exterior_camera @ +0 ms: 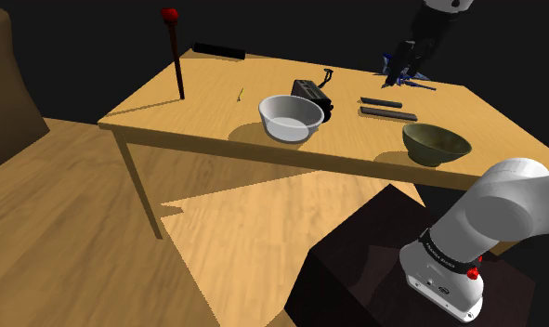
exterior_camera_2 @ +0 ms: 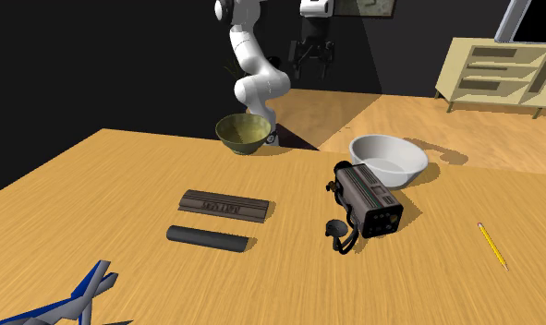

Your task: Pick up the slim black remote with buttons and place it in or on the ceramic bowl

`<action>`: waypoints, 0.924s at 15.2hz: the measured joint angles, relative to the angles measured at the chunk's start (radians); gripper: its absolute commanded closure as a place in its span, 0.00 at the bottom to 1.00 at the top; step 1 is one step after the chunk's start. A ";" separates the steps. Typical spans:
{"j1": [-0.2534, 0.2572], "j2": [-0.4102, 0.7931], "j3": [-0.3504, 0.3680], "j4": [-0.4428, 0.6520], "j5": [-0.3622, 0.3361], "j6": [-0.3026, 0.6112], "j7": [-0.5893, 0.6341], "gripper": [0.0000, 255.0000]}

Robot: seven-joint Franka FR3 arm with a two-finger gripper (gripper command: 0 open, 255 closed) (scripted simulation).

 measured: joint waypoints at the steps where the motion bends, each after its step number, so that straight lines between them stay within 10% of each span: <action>1: 0.000 0.000 0.000 0.000 0.000 0.000 0.000 0.00; 14: -0.008 0.134 -0.321 -0.048 -0.159 0.206 -0.449 0.00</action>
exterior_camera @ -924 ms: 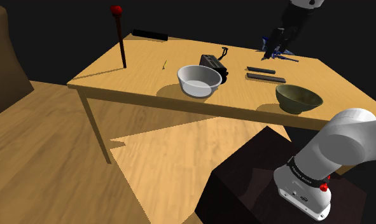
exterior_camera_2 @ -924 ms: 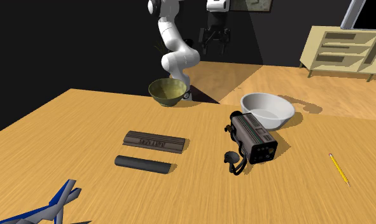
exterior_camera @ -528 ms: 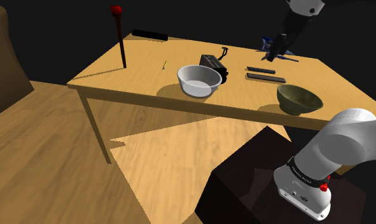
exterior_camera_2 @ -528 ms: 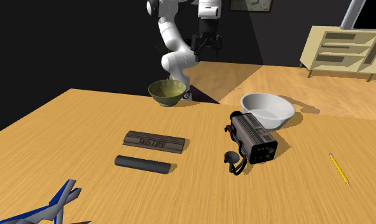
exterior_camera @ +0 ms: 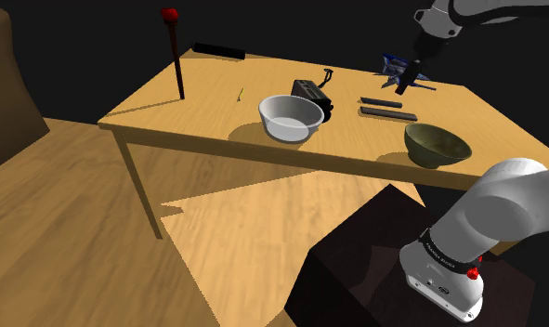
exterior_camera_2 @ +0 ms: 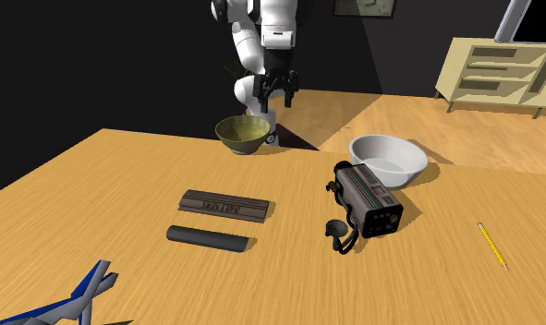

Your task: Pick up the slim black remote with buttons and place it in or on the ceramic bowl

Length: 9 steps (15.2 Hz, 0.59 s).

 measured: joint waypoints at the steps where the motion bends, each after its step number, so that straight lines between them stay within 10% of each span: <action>1: 0.003 0.028 -0.027 0.015 -0.007 0.016 -0.038 0.00; 9: 0.054 0.271 -0.246 0.121 -0.002 0.170 -0.351 0.00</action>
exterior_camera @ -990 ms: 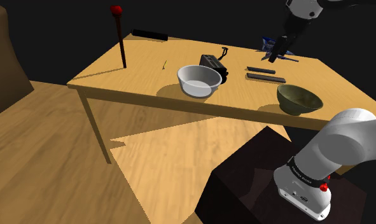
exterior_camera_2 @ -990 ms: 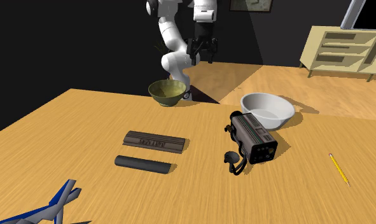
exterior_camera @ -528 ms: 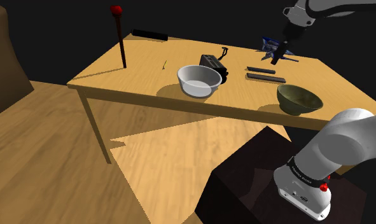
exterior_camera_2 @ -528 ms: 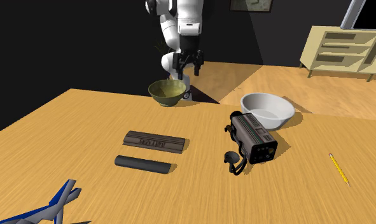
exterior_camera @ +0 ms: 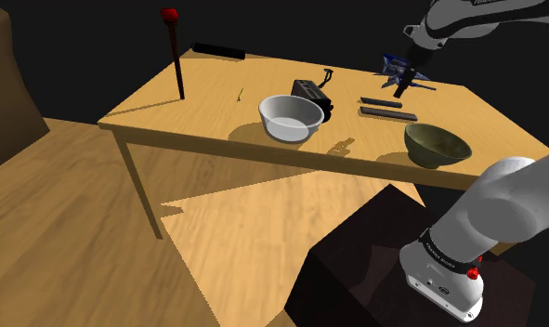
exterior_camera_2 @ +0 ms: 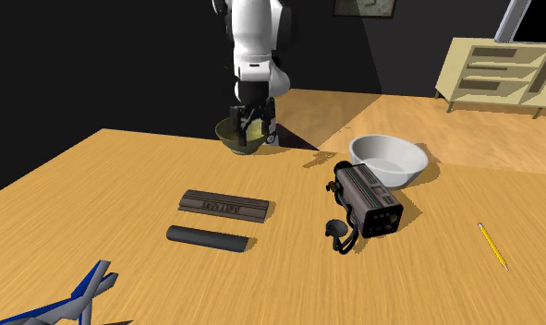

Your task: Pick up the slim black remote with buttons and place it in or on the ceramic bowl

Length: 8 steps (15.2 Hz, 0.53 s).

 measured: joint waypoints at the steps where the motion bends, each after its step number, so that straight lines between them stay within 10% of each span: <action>1: 0.005 0.026 -0.027 0.014 0.007 0.013 -0.046 0.00; 8: 0.060 0.346 -0.202 0.213 0.203 0.091 -0.402 0.00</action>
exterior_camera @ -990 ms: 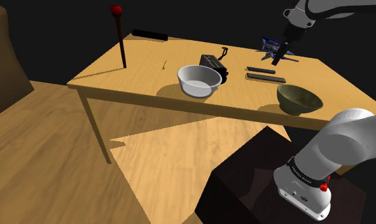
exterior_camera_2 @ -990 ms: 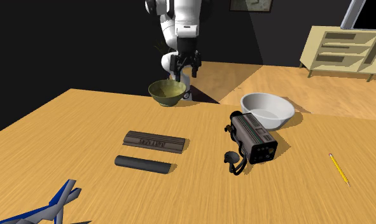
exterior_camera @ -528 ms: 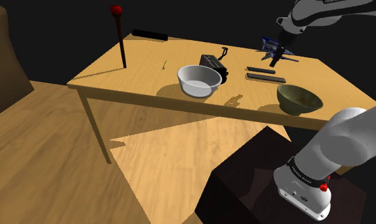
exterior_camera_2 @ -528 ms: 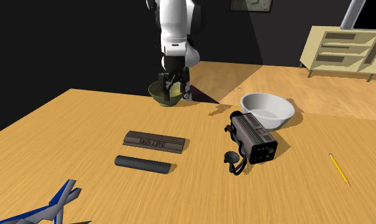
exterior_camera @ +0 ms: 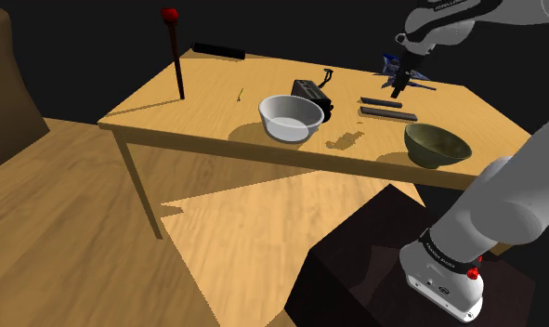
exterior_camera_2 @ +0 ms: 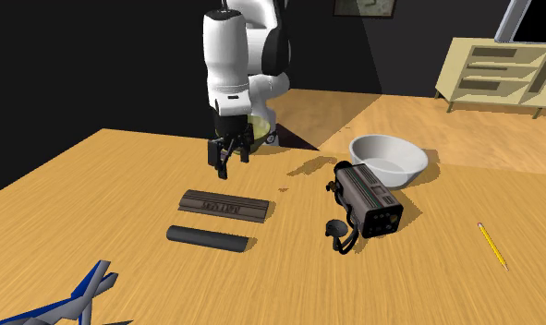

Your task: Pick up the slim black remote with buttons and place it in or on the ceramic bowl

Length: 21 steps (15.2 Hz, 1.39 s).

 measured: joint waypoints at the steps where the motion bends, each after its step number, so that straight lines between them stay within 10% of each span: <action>1: -0.003 0.047 -0.013 0.030 0.038 0.004 -0.053 0.00; 10: -0.207 0.519 0.046 0.425 0.381 -0.056 -0.465 0.00; 21: -0.249 0.608 0.085 0.437 0.437 0.006 -0.514 0.00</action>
